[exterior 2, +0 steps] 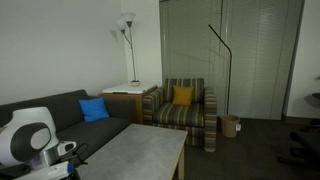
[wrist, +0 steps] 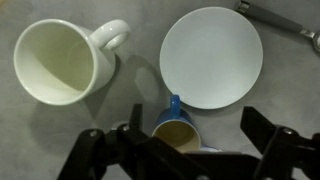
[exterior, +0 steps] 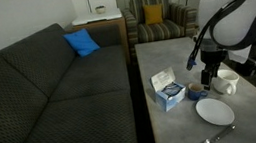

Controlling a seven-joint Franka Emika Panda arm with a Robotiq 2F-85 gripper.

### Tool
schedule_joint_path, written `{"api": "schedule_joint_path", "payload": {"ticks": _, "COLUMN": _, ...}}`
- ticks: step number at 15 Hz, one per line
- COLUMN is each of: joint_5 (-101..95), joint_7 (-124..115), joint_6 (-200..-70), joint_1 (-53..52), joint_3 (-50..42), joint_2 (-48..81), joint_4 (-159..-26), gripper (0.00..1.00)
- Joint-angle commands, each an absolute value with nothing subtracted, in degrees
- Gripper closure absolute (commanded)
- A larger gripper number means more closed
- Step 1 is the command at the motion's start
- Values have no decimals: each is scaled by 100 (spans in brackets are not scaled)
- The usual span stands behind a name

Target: Put the blue mug on the plate

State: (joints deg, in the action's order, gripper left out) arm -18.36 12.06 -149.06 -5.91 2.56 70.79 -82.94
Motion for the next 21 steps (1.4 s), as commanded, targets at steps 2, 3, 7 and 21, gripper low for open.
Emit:
{"api": "schedule_joint_path", "payload": {"ticks": 2, "joint_5": -1465, "joint_7": 1897, "joint_6": -14714, "joint_1": -245, "joint_3": 606, "joint_2": 7717, "joint_4": -7444, "gripper": 0}}
{"api": "schedule_joint_path", "payload": {"ticks": 3, "joint_5": -1395, "joint_7": 1979, "joint_6": -14622, "joint_1": -207, "joint_3": 646, "joint_2": 7836, "joint_4": -7275, "gripper": 0}}
{"api": "schedule_joint_path", "payload": {"ticks": 7, "joint_5": -1405, "joint_7": 1794, "joint_6": -14706, "joint_1": -381, "joint_3": 455, "joint_2": 7750, "joint_4": -7451, "gripper": 0}}
{"api": "schedule_joint_path", "payload": {"ticks": 21, "joint_5": -1290, "joint_7": 2486, "joint_6": -14359, "joint_1": -108, "joint_3": 712, "joint_2": 8701, "joint_4": -6234, "gripper": 0}}
